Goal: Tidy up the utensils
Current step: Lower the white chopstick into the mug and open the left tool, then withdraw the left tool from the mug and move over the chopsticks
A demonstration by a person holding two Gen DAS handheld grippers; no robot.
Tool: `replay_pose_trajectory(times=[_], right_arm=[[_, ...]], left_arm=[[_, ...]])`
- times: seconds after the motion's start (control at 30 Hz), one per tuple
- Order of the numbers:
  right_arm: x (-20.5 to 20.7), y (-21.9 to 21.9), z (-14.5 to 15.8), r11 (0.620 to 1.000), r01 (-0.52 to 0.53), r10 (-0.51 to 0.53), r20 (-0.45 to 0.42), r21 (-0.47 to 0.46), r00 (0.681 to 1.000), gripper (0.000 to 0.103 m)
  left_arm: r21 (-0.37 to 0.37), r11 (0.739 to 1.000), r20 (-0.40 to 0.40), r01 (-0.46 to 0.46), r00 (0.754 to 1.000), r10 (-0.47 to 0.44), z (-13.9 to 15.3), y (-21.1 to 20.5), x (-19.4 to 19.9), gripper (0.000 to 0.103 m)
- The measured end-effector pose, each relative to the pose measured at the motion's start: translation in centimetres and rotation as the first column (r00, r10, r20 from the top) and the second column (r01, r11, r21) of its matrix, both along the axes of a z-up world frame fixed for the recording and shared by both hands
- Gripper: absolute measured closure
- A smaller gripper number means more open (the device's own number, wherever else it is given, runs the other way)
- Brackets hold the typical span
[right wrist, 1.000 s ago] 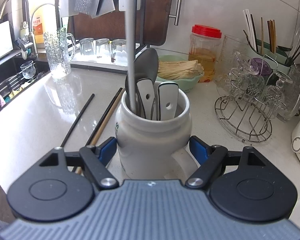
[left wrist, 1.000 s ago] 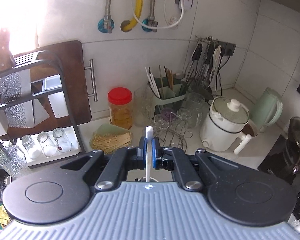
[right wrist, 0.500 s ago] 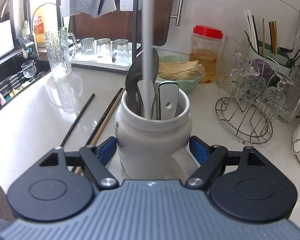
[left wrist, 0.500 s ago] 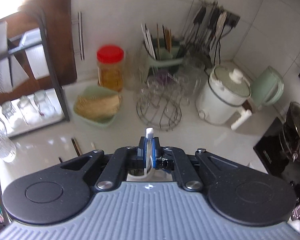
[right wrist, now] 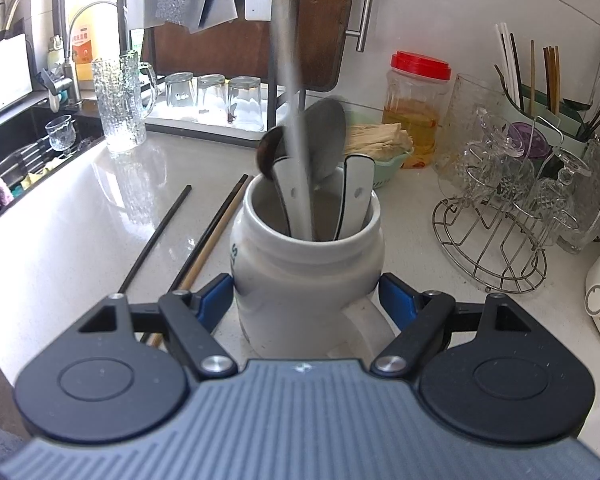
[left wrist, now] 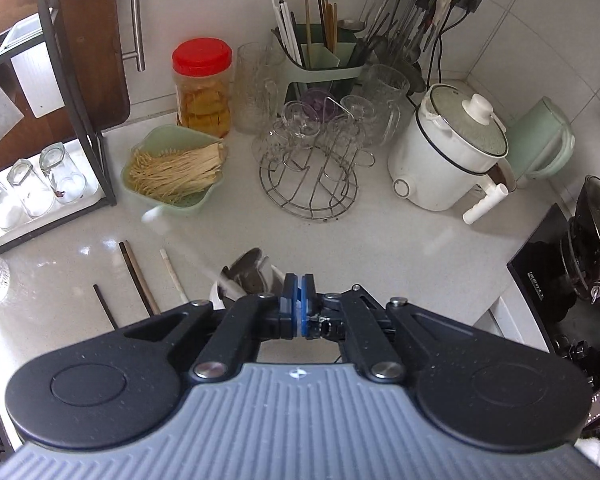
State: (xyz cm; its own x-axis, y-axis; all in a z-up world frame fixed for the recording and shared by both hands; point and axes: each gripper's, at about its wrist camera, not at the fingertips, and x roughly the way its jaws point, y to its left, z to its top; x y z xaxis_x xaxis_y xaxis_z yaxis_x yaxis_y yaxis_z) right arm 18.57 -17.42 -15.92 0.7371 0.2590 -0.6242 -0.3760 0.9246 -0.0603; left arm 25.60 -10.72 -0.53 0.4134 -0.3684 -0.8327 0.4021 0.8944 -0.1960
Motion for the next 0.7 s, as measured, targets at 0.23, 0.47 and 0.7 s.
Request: replay_pose_trajectory(times=[0.23, 0.47, 0.7], right_arm=[[0.0, 0.0, 0.0, 1.0, -0.003, 0.003, 0.002, 0.0, 1.0, 0.021], [0.0, -0.3, 0.0, 1.0, -0.006, 0.006, -0.004, 0.009, 1.0, 0.022], [0.0, -0.1, 0.0, 1.0, -0.004, 0.004, -0.006, 0.008, 1.0, 0.021]], left_arm=[[0.002, 0.999, -0.003, -0.045, 0.999, 0.045, -0.2, 0.6, -0.1, 0.101], [0.022, 0.993, 0.004, -0.118, 0.993, 0.118, 0.0, 2.0, -0.5, 0.096], [0.012, 0.981, 0.011, -0.192, 0.981, 0.192, -0.4, 3.8, -1.8, 0.07]])
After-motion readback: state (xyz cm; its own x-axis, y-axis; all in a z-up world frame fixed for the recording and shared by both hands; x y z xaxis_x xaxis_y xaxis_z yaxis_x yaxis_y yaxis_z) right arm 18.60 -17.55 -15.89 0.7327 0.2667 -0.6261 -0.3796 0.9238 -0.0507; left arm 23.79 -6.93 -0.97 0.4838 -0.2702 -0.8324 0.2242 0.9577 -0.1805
